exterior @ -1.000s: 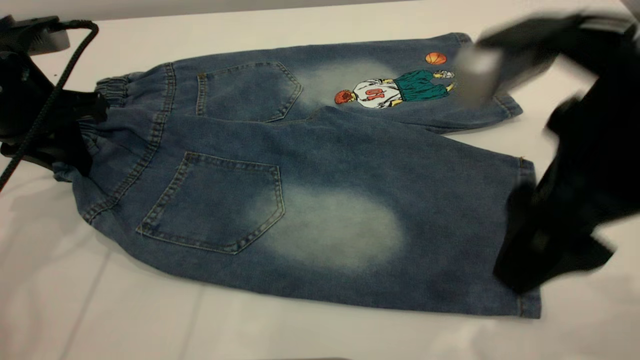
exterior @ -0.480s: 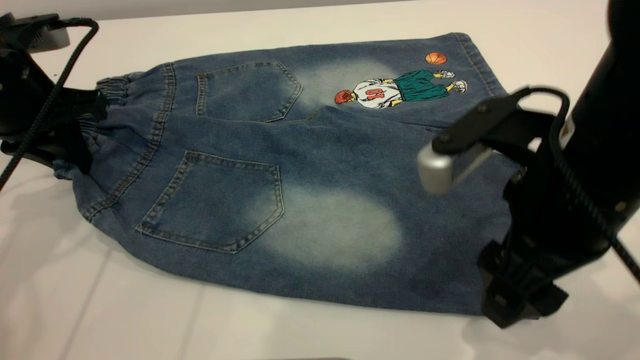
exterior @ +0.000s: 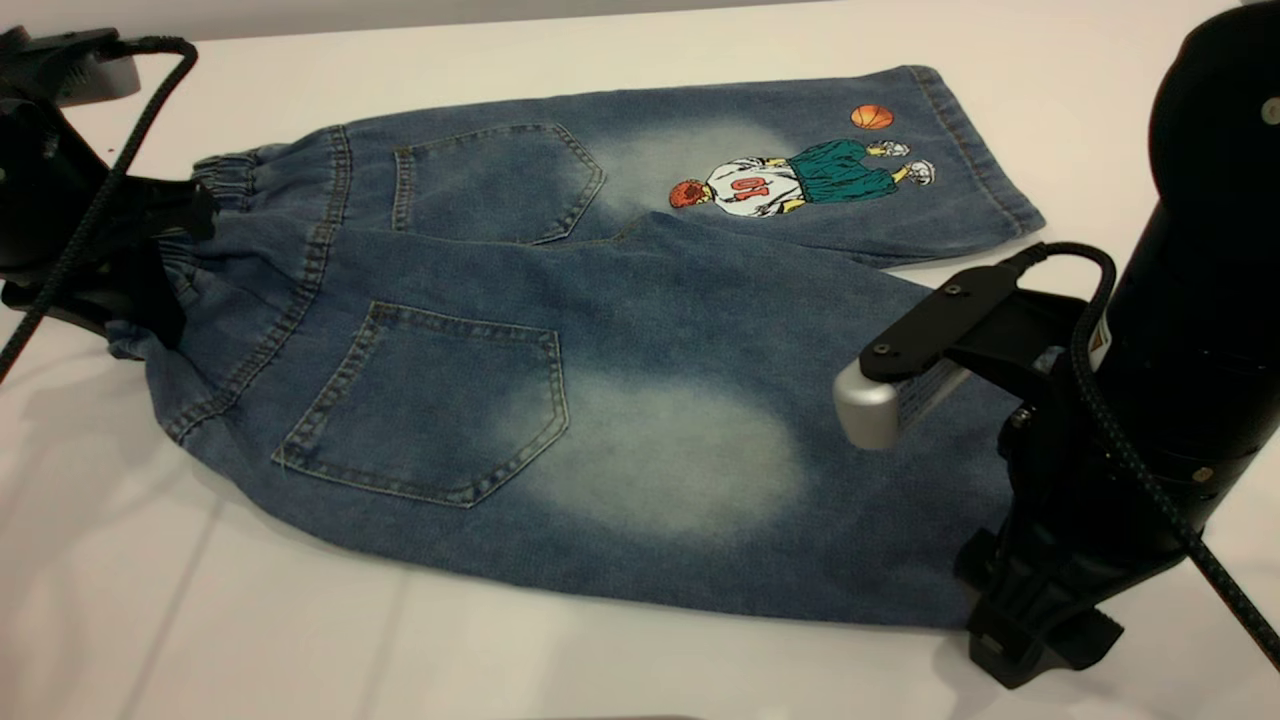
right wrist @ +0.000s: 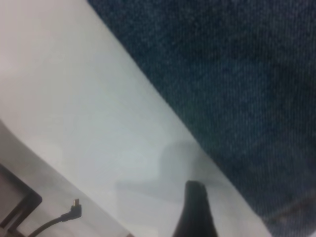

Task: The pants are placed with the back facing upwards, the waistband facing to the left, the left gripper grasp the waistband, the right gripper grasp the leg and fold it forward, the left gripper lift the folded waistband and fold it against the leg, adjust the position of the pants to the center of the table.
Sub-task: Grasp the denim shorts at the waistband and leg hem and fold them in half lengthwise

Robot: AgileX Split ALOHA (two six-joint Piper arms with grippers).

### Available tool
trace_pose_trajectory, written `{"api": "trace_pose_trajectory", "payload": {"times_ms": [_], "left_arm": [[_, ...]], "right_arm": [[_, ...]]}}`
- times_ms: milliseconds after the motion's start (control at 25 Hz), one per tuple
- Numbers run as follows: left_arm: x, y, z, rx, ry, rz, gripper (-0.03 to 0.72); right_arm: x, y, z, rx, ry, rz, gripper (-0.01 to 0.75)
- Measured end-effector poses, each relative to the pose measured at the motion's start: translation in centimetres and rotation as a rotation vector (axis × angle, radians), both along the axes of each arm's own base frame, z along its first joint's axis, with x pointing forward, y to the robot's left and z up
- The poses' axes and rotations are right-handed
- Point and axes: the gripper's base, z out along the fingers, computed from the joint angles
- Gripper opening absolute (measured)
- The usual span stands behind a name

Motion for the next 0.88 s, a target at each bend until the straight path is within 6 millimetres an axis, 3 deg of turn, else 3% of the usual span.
{"api": "trace_pose_trajectory", "payload": {"times_ms": [160,280,360,600,760,880], "left_arm": [[0.0,0.0,0.0,0.0,0.002,0.0,0.102],[0.0,0.0,0.0,0.0,0.004,0.0,0.102],[0.0,0.0,0.1,-0.001,0.004,-0.001,0.102],[-0.1,-0.1,2.4,-0.011,-0.003,-0.009,0.102],[0.4,-0.3,4.9,-0.024,-0.002,-0.021,0.102],[1.0,-0.4,6.2,-0.033,-0.01,-0.025,0.102]], "right_arm": [[0.0,-0.2,-0.3,-0.005,-0.02,0.005,0.332],[0.1,-0.3,-0.4,0.0,-0.058,-0.001,0.134],[0.1,-0.3,-0.4,0.001,-0.065,-0.001,0.064],[-0.2,-0.2,1.1,0.018,-0.044,0.005,0.046],[0.8,0.2,5.5,0.103,-0.148,-0.011,0.046],[2.5,-0.7,8.4,0.158,-0.248,-0.071,0.046]]}}
